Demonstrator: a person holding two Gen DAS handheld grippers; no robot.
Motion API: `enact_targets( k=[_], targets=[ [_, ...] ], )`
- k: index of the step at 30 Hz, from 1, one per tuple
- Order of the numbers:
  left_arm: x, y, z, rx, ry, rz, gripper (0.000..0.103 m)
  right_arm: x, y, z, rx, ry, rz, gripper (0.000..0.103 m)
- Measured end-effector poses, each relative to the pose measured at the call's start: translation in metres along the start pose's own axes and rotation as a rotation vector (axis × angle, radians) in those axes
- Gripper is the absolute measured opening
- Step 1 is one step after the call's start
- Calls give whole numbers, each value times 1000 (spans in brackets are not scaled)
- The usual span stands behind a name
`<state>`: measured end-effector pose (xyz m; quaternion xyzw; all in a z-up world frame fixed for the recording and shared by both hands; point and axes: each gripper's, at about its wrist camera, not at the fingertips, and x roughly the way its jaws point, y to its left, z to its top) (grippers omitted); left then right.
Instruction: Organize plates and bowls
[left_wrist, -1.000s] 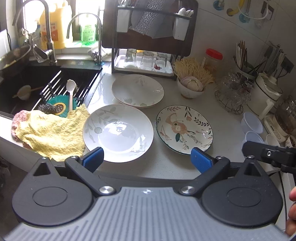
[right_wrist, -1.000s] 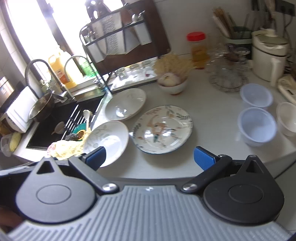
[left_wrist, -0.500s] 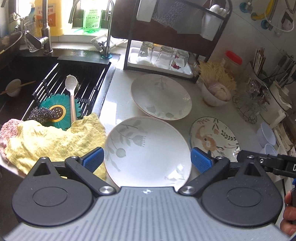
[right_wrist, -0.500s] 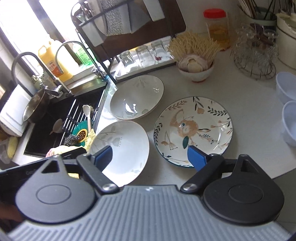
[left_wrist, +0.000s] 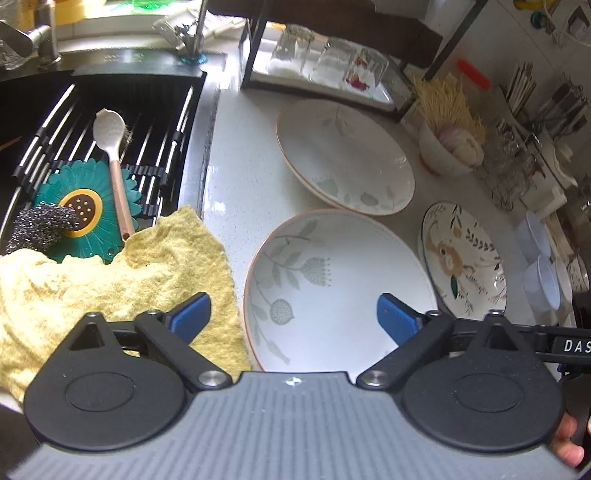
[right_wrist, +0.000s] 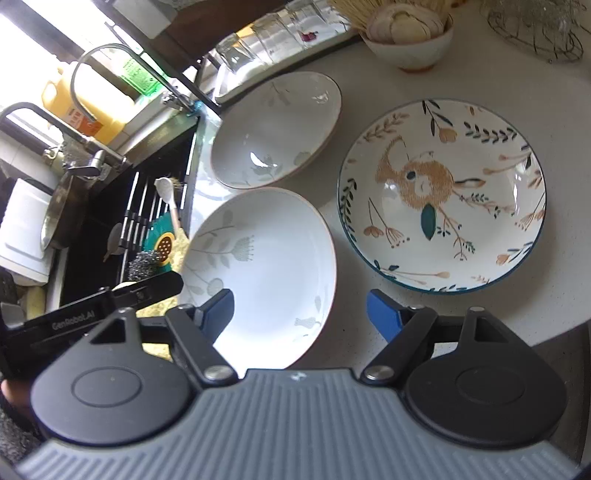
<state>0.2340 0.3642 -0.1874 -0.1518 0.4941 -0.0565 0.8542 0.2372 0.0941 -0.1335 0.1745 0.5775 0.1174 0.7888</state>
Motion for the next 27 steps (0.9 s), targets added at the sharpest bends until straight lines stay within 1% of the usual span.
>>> enact_targets(
  k=[2, 3, 4, 5, 7, 8, 9, 11, 13, 14, 15, 16, 18, 20, 23, 27],
  targets=[
    [9, 5, 1, 18, 31, -18, 85, 9, -3, -4, 39, 21, 11, 76],
    [13, 6, 1, 27, 41, -26, 83, 12, -4, -6, 63, 25, 15, 72],
    [16, 8, 1, 36, 51, -33, 78, 14, -6, -8, 84, 21, 9, 68],
    [19, 8, 2, 45, 61, -43, 74, 16, -7, -10, 99, 16, 1, 67],
    [25, 10, 2, 58, 73, -53, 69, 20, -8, -11, 118, 19, -16, 57],
    [27, 12, 2, 59, 79, -58, 64, 22, -8, -10, 124, 21, -26, 54],
    [29, 13, 2, 55, 84, -64, 63, 23, -8, -10, 125, 19, -35, 50],
    [33, 16, 3, 50, 90, -72, 56, 27, -6, -8, 129, 13, -55, 46],
    [36, 19, 5, 48, 92, -74, 51, 30, -5, -7, 137, 12, -64, 41],
    [37, 20, 6, 44, 91, -75, 47, 31, -6, -7, 141, 12, -62, 40],
    [38, 22, 7, 39, 89, -76, 45, 32, -5, -7, 142, 12, -59, 37],
    [38, 25, 8, 33, 87, -81, 42, 33, -5, -7, 141, 11, -60, 32],
    [41, 30, 11, 15, 91, -95, 38, 36, -4, -6, 144, 7, -74, 31],
    [42, 33, 13, -5, 85, -104, 36, 36, -1, -5, 132, -15, -78, 28],
    [44, 35, 15, -3, 67, -109, 32, 38, -1, -4, 130, -30, -91, 26],
    [46, 38, 17, -3, 68, -111, 25, 41, -6, -3, 155, -34, -102, 14]
  ],
)
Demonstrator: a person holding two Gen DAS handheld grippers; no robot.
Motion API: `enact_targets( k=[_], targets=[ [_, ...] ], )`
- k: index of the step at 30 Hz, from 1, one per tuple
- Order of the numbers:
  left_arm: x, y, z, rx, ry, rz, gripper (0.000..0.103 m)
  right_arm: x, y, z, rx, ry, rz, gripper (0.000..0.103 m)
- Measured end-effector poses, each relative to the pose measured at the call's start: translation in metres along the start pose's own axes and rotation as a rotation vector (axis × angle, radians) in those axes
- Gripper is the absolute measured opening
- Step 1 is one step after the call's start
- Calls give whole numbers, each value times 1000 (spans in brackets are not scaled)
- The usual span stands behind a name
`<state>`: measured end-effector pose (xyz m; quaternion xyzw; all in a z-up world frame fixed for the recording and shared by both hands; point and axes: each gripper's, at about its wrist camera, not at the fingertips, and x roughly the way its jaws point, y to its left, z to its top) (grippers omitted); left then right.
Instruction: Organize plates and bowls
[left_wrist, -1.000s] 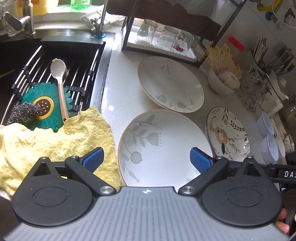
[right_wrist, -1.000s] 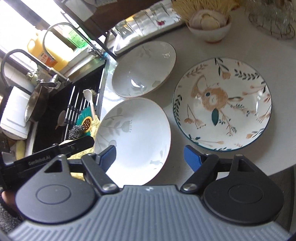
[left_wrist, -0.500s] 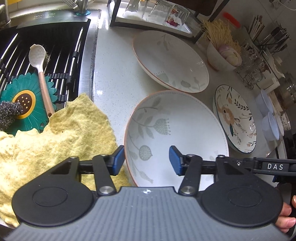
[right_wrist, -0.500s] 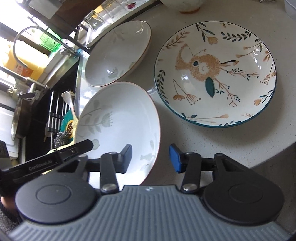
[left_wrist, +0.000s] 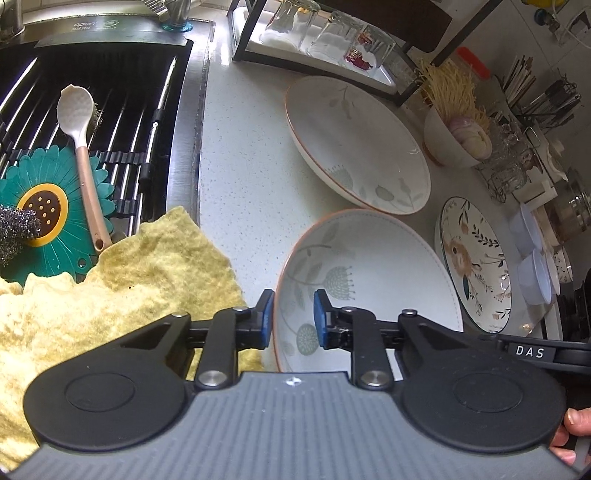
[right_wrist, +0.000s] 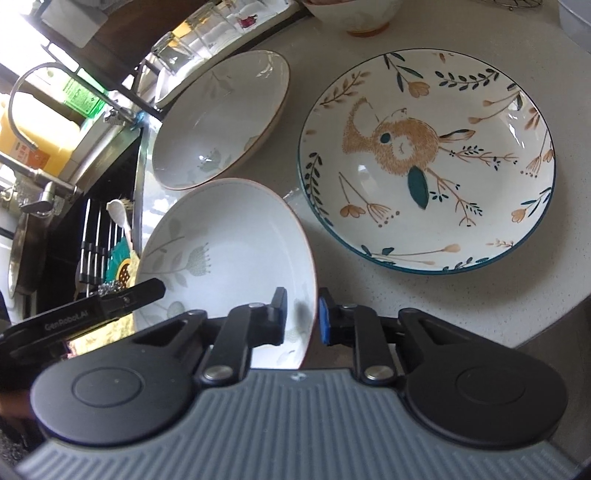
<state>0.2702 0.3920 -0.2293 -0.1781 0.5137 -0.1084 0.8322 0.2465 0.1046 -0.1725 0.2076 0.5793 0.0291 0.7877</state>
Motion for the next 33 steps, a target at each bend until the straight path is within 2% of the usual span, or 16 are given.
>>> enact_targets(
  k=[2, 8, 17, 30, 33],
  targets=[
    [0, 0, 0, 12, -3, 5, 19, 1, 0, -1, 0, -1, -3, 14],
    [-1, 4, 0, 8, -2, 1, 13, 1, 2, -3, -4, 4, -4, 13],
    [-16, 4, 2, 11, -11, 8, 12, -12, 8, -4, -38, 21, 40, 13],
    [-39, -25, 21, 63, -18, -8, 12, -54, 0, 10, -10, -64, 131, 13],
    [-39, -38, 29, 80, -15, -27, 12, -64, -6, 14, -8, -87, 125, 13]
  ],
)
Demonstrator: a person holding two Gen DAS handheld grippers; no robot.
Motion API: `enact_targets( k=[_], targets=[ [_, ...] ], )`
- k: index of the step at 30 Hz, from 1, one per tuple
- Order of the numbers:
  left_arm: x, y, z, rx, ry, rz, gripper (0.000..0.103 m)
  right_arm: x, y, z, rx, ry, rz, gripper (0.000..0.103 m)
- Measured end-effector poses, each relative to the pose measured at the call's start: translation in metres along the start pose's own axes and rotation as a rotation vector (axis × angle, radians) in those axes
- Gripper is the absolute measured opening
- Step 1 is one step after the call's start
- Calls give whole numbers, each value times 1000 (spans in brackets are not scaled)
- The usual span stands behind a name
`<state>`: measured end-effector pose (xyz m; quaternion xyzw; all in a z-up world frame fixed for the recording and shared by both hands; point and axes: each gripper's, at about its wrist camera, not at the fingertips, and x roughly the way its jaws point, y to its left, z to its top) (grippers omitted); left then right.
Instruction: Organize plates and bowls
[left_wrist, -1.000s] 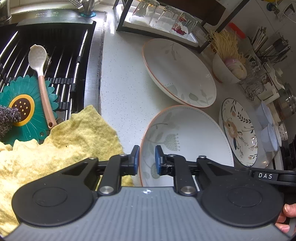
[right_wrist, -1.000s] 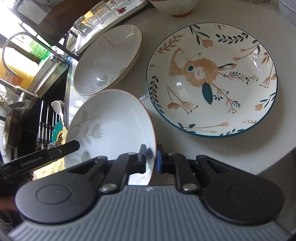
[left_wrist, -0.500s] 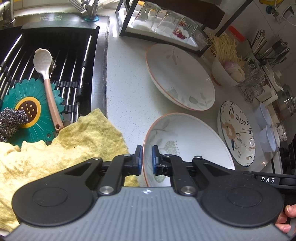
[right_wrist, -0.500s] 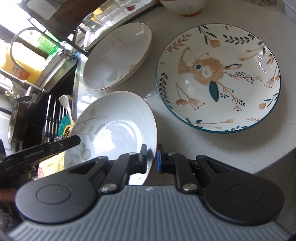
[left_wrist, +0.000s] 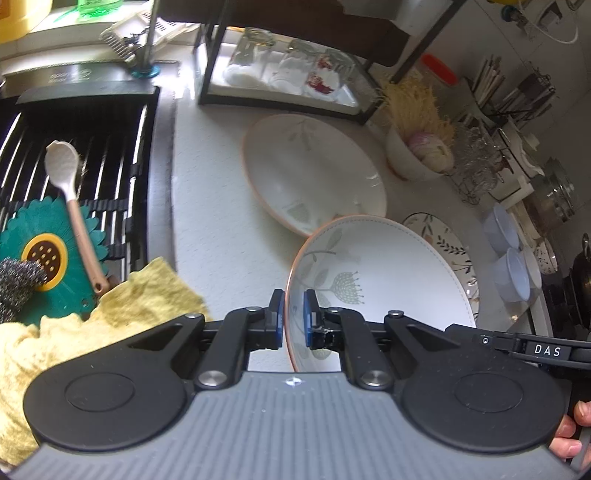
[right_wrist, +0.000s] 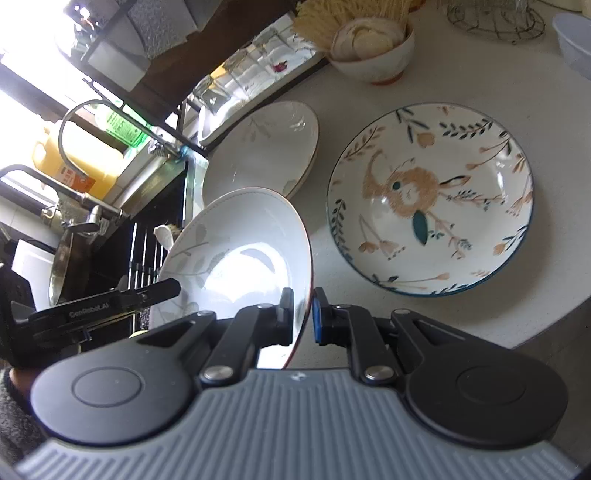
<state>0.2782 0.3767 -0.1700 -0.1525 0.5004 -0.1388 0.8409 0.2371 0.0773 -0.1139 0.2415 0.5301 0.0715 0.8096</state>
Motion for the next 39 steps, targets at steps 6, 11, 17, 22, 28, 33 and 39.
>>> enact_targets(
  k=[6, 11, 17, 22, 28, 33, 39],
  targets=[
    [7, -27, 23, 34, 5, -42, 12, -15, -12, 14, 7, -50, -24, 13],
    [18, -49, 39, 59, 8, -76, 12, -26, -26, 26, 17, -93, -39, 13],
    [42, -74, 51, 84, 27, -86, 12, -32, -47, 39, 19, -100, -62, 13],
    [54, -96, 61, 95, 28, -94, 12, -37, -66, 52, 22, -97, -63, 13],
    [76, -123, 73, 108, 33, -94, 12, -40, -85, 72, -6, -97, -74, 13],
    [100, -140, 70, 115, 66, -76, 12, -31, -101, 83, -24, -49, -138, 14],
    [125, -144, 64, 93, 136, -49, 12, -19, -119, 88, -11, -4, -153, 14]
  ],
)
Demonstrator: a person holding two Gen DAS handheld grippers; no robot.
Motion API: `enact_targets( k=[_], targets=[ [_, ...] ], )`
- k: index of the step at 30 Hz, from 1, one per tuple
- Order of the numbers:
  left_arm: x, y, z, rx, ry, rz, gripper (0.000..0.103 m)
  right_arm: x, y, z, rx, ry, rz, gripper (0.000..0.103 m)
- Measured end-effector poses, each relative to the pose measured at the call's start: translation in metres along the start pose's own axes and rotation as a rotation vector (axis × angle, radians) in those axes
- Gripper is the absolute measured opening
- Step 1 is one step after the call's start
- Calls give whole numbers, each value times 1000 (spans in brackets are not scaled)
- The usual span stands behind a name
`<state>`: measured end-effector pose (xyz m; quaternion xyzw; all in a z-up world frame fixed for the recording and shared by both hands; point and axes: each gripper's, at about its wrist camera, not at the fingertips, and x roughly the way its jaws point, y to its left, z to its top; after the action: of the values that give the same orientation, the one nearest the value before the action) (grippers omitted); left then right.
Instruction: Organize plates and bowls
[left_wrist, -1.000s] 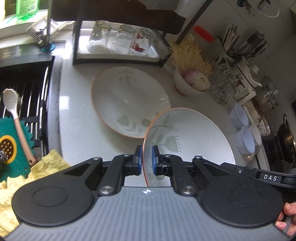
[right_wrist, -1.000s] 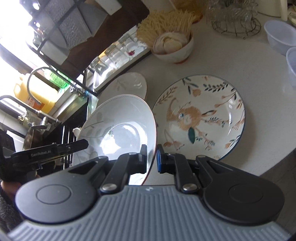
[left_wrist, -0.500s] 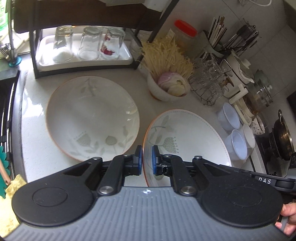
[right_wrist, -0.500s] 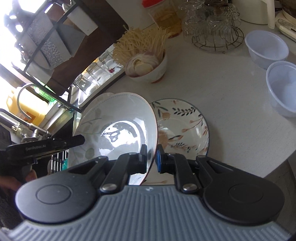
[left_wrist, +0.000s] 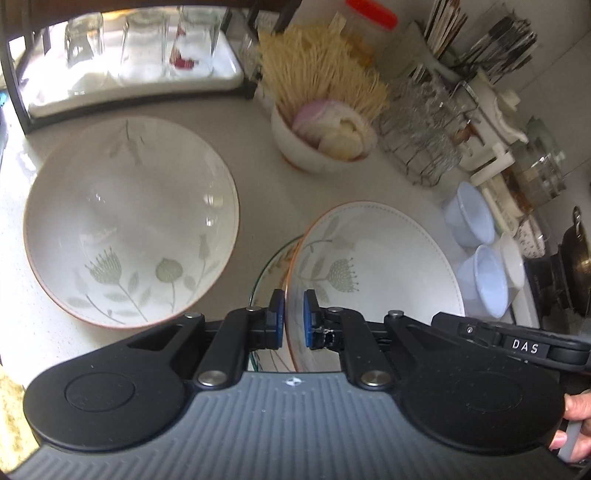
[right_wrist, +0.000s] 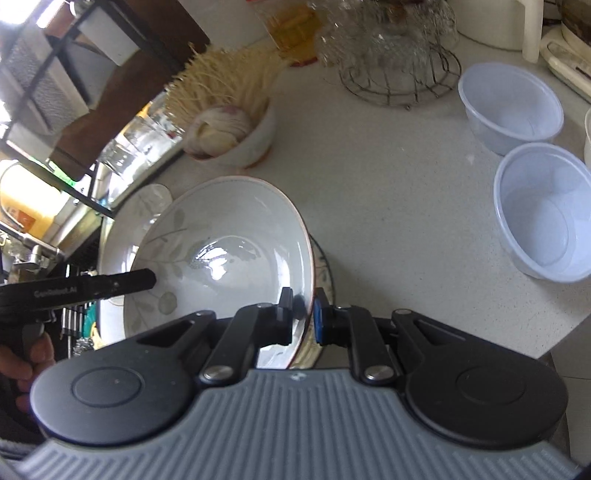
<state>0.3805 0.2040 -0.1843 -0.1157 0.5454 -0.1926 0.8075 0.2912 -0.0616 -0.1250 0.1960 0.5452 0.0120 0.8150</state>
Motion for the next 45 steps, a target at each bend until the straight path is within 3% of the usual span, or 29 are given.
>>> enact_targets(
  k=[19, 33, 37, 45],
  targets=[
    [28, 4, -9, -72, 86, 59, 12, 26, -1, 1, -25, 64, -52, 17],
    [27, 8, -7, -108, 123, 64, 14, 37, -1, 7, -15, 80, -41, 18],
    [22, 9, -9, -128, 134, 39, 25, 36, -2, 6, -10, 76, -41, 18],
    [7, 4, -14, -102, 101, 31, 38, 35, -3, 4, -1, 68, -39, 19]
  ],
)
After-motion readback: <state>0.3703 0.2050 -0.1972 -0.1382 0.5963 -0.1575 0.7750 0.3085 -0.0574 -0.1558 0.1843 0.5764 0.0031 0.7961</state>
